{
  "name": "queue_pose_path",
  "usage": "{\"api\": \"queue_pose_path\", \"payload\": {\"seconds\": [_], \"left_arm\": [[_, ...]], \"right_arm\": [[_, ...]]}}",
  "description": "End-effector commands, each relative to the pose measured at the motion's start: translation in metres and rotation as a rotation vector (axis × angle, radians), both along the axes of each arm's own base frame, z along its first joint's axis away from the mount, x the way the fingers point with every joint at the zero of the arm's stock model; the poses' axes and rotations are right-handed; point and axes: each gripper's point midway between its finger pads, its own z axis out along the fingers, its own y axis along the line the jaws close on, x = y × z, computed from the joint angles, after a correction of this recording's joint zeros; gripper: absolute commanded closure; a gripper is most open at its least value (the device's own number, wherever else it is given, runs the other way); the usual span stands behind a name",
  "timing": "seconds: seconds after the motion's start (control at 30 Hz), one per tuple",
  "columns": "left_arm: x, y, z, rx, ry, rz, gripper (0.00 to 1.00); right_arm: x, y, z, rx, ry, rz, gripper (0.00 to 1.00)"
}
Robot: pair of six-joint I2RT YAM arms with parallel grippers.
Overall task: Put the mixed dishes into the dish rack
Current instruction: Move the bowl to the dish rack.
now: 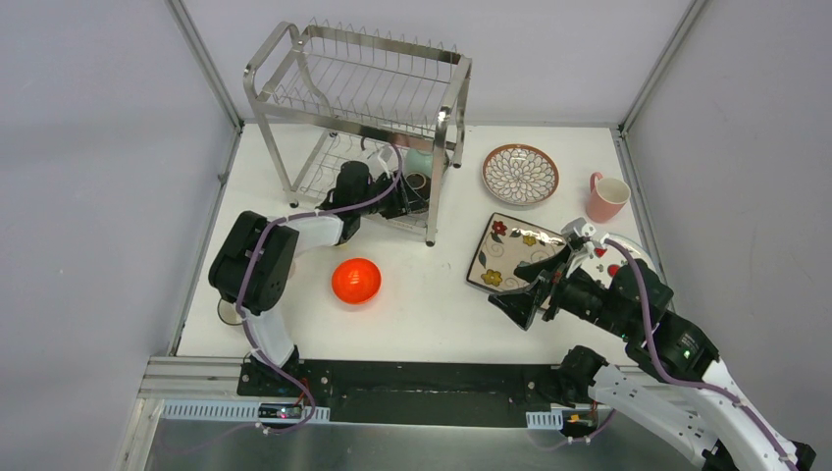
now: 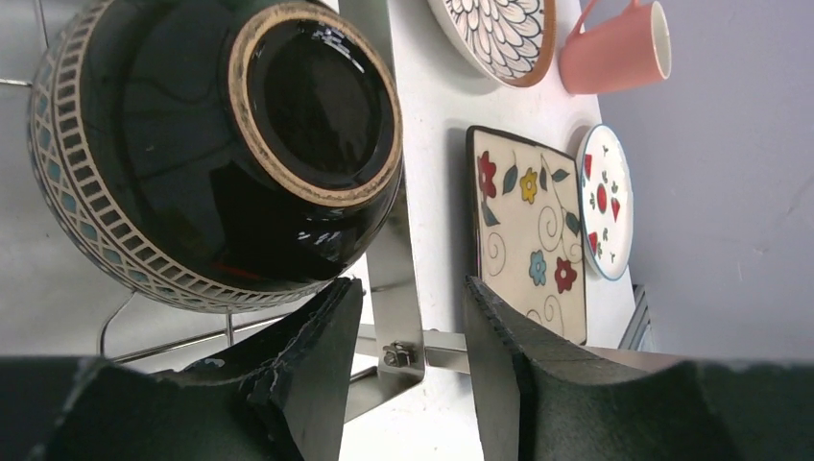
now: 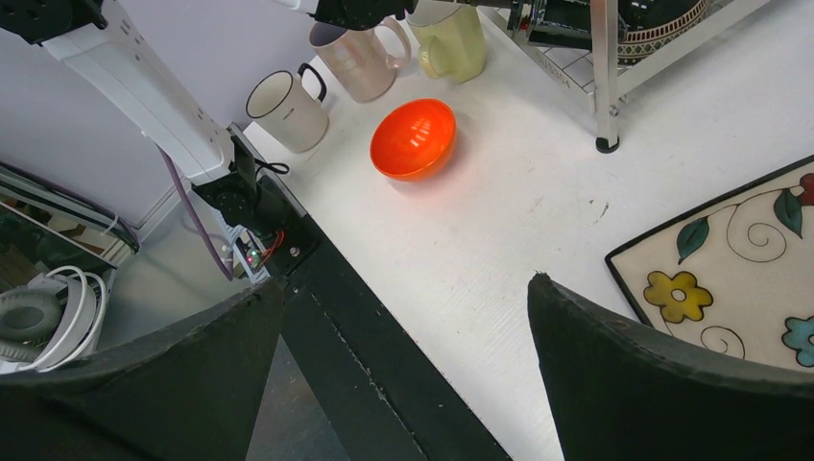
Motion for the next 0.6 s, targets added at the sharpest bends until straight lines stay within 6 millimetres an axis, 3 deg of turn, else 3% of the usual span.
{"api": "queue_pose_path", "payload": {"seconds": [0.0,0.4,0.57], "left_arm": [[0.016,-0.002,0.012,0.001,-0.088,0.037,0.55],[0.055,0.047,0.011,0.16,-0.091,0.329,0.53],[0.068,0.066,0.027,0.182,-0.142,0.427,0.53]], "right_arm": [[0.004,0.002,0.006,0.029,-0.014,-0.012,0.0],[0.005,0.002,0.005,0.014,-0.011,-0.016,0.0],[0.004,0.0,0.006,0.015,-0.014,-0.019,0.0]]}}
